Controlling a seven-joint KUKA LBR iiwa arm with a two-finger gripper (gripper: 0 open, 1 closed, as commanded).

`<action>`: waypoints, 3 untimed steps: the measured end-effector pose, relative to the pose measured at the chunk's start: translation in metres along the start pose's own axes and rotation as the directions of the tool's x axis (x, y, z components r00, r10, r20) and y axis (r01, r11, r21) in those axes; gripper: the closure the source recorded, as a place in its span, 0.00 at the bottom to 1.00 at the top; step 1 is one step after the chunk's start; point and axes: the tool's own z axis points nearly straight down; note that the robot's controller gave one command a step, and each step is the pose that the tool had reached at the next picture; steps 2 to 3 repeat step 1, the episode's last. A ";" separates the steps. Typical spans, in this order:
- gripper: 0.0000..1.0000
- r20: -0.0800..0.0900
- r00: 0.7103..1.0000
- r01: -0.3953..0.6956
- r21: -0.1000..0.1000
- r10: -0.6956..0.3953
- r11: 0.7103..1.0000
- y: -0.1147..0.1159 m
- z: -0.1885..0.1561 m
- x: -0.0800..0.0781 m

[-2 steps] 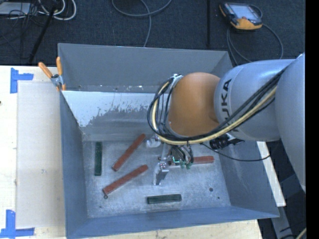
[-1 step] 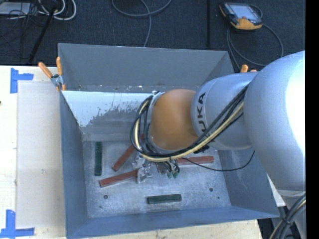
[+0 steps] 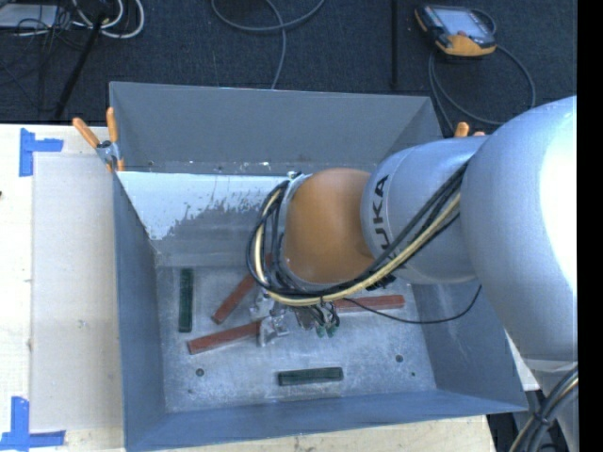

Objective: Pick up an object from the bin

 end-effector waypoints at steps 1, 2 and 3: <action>1.00 0.001 0.988 0.151 0.002 -0.151 0.988 -0.017 -0.185 0.002; 1.00 0.001 0.988 0.151 0.002 -0.151 0.988 -0.017 -0.185 0.002; 1.00 0.001 0.988 0.151 0.002 -0.151 0.988 -0.017 -0.185 0.002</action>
Offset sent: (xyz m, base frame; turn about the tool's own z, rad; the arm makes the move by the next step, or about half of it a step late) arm 0.0000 0.0000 0.0000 0.0000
